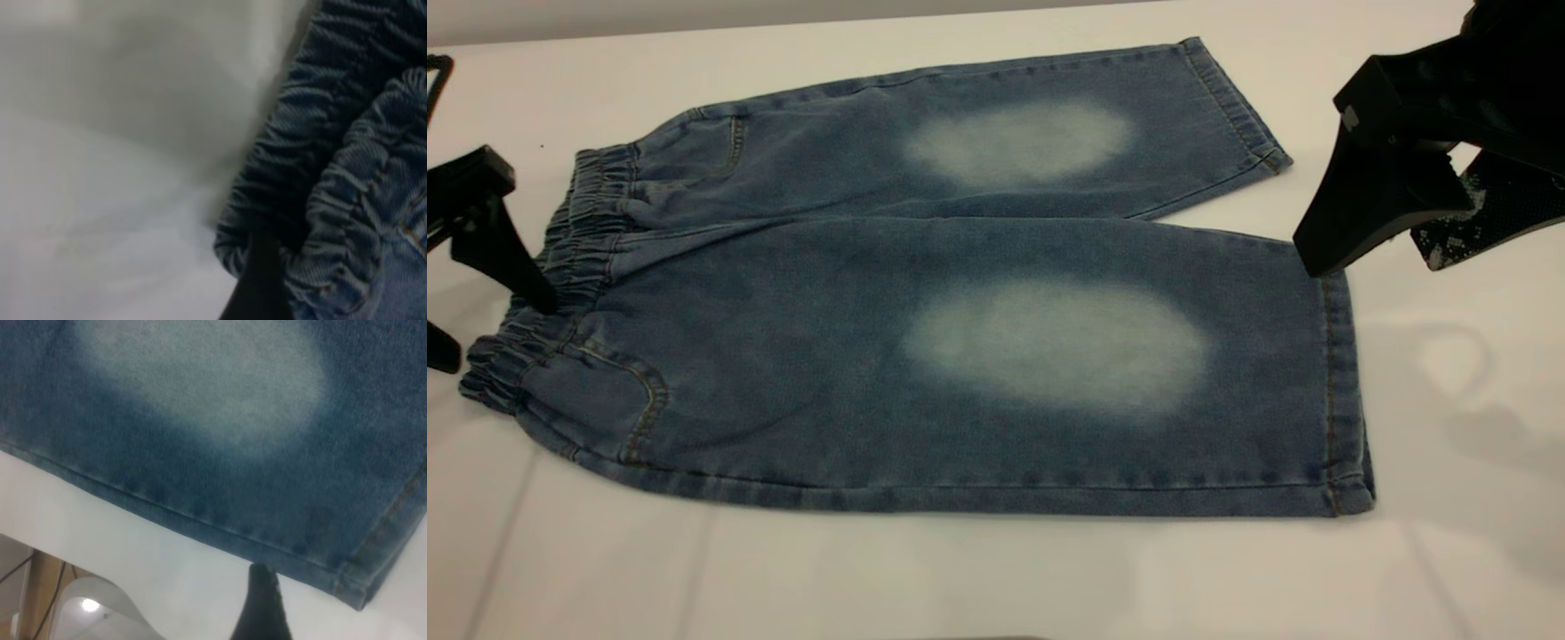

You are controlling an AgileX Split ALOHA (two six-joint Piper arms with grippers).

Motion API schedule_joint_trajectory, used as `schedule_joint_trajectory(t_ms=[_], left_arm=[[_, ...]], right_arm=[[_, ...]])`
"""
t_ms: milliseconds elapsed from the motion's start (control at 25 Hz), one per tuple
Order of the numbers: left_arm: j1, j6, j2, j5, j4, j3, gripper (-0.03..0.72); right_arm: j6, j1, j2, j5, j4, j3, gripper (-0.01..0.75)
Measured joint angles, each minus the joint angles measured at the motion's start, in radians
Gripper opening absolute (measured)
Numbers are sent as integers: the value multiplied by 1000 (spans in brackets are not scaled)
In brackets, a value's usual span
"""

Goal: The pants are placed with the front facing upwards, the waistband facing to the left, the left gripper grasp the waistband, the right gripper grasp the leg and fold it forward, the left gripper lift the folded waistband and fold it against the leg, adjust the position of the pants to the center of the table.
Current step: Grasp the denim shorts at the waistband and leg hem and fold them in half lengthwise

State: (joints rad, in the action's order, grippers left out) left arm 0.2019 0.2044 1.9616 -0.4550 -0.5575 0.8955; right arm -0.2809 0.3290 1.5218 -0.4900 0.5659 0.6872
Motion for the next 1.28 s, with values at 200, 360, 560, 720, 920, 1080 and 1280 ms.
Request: schedule_joint_trajectory(t_ms=[200,360,560,720,920,1080,1280], left_arm=[[0,-3,4,-70,13,10,549],[0,-34,4,-103,64,10,550],[0,-137,4,-99,178,10,550],[0,-172,4,-66,206,11,550],[0,-172,17,-37,201,12,550],[0,-145,69,-34,151,15,550],[0,-103,98,-28,117,20,549]], right_arm=[[3,0,0,15,2,0,480],[3,0,0,18,4,0,480],[3,0,0,27,20,0,480],[3,0,0,32,22,0,480],[3,0,0,33,24,0,480],[4,0,0,34,24,0,480],[4,0,0,34,32,0,480]])
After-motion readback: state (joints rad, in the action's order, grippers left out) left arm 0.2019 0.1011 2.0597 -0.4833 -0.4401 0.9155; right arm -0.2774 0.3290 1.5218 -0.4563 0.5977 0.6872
